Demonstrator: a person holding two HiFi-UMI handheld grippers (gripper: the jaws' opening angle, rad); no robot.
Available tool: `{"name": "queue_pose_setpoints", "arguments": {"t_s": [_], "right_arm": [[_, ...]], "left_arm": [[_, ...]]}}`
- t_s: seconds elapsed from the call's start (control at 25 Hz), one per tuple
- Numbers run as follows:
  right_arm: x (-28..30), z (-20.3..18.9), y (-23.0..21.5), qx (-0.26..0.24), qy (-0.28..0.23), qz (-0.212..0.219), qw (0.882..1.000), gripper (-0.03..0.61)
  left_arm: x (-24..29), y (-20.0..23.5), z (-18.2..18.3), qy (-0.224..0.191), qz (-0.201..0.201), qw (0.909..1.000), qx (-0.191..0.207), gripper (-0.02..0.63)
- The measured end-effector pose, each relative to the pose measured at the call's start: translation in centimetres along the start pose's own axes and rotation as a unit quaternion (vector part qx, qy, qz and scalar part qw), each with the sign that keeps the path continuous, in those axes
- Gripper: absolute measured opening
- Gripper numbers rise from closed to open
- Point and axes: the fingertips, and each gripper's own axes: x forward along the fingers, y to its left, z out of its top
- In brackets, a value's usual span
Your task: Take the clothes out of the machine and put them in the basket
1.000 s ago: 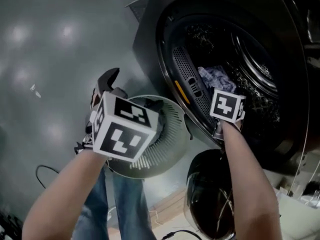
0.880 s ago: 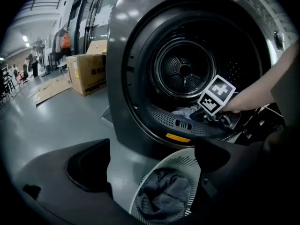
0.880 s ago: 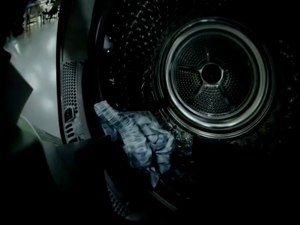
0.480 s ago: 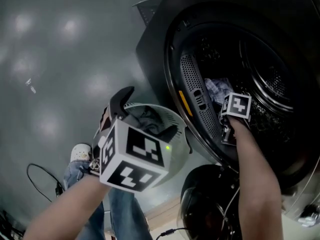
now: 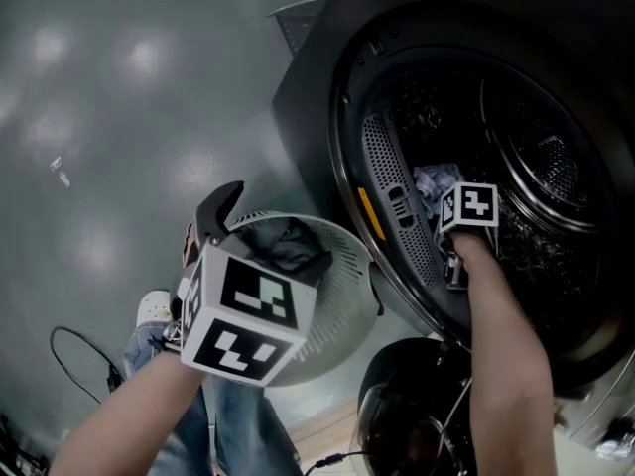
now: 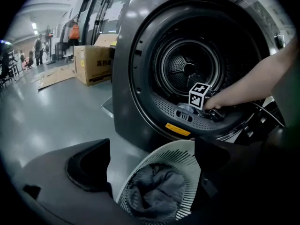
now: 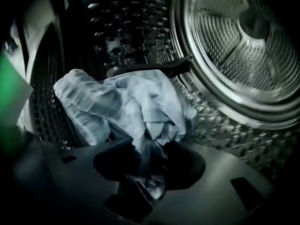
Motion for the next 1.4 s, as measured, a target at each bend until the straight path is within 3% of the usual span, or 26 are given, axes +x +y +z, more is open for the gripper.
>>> {"name": "queue_pose_setpoints", "arguments": {"t_s": [0.08,0.16,0.24,0.64,0.96,1.2,1.4], "right_arm": [[-1.0,0.2,0.2,-0.019,-0.010,-0.049,0.999,0.153],[-2.7,1.0,-0.3,-0.048,-0.037,-0.114,0.992,0.146],[-4.4,1.3,-0.1,-0.076,-0.062,-0.150,0.984,0.141],[-12.7,-1.8,2.3,-0.068,-0.141,-0.196,0.968,0.135],[-19.7,-3.5,6.1,-0.073,-0.218,-0.166,0.959,0.133],[-23.6,-5.9,9.6,-0.060,-0.247,-0.116,0.960,0.133],[-26.1,-8.9,14.5,-0.044,-0.247,-0.036,0.967,0.133]], "left_arm": [[-0.3,-0.2,0.3,-0.001,-0.004,1.0000,0.004,0.566],[-0.7,-0.6,0.6,-0.001,-0.008,0.9999,0.013,0.566],[-1.2,-0.8,0.8,0.002,-0.009,0.9998,0.019,0.566],[-4.6,-1.3,2.6,-0.010,0.000,0.9995,0.029,0.566],[-8.8,-0.9,2.5,-0.023,0.020,0.9992,0.026,0.558],[-11.8,-1.4,1.7,-0.014,0.020,0.9993,0.029,0.548],[-13.9,-2.1,1.2,-0.009,0.012,0.9988,0.047,0.546]]}}
